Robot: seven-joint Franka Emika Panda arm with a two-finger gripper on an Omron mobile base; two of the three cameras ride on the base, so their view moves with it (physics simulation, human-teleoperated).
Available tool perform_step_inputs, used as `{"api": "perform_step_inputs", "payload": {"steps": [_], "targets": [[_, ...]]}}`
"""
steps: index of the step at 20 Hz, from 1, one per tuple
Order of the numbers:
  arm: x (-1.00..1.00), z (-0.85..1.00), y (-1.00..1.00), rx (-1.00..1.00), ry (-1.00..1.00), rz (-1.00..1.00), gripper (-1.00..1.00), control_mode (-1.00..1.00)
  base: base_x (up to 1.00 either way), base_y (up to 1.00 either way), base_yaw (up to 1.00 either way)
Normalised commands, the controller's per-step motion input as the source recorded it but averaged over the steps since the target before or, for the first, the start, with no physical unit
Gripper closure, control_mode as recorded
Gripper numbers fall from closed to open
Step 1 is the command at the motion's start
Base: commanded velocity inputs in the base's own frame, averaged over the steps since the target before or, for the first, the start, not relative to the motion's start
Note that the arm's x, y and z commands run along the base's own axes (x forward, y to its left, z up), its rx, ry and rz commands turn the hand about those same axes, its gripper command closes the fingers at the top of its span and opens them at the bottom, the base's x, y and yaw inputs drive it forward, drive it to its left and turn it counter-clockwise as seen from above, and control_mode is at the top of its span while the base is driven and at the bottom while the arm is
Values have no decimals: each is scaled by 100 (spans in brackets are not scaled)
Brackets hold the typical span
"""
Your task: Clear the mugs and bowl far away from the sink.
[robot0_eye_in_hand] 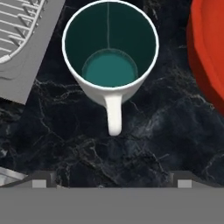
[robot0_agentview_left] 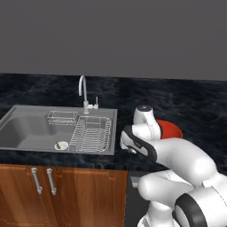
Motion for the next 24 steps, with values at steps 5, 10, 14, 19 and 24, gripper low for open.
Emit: {"api": "perform_step_inputs", "payload": {"steps": [5, 10, 14, 19, 24], "targets": [[22, -18, 0, 0, 0, 0, -100, -100, 0, 0, 0], [26, -17, 0, 0, 0, 0, -100, -100, 0, 0, 0], [11, -7, 0, 0, 0, 0, -100, -100, 0, 0, 0], [13, -3, 0, 0, -2, 0, 100, -100, 0, 0, 0], [40, -17, 2, 0, -4, 0, 100, -100, 0, 0, 0]]}}
